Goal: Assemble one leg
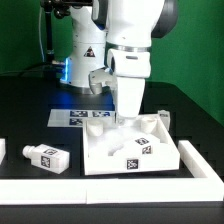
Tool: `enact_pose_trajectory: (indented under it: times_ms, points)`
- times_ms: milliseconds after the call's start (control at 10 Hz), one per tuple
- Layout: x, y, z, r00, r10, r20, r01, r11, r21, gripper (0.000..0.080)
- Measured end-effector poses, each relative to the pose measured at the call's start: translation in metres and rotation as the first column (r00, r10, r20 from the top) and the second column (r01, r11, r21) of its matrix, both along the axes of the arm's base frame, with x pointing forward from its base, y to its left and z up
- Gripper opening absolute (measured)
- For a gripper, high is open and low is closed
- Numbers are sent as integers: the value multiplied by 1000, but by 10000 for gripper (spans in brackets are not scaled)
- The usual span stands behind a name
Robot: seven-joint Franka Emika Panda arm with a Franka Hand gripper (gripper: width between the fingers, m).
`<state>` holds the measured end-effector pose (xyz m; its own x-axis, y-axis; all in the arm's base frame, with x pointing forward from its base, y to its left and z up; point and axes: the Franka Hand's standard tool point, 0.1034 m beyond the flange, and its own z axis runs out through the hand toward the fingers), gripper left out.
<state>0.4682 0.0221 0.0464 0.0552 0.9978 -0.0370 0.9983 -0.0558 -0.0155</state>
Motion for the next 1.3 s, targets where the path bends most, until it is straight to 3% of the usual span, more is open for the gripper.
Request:
enact_pose_trajectory:
  times_ms: [100,300,600,800,1300]
  points:
    - [0,0,-1,1000,0,0,0,1000,0,54]
    - [2,9,-18,1000,-12,1,12,1000,5,54]
    - [24,18,-31,1000,4,10,-4,1000,10,54]
    - [38,27,-34,1000,28,12,-28,999,15,54]
    - [38,35,-33,999,-3,-41,3,1000,3,54]
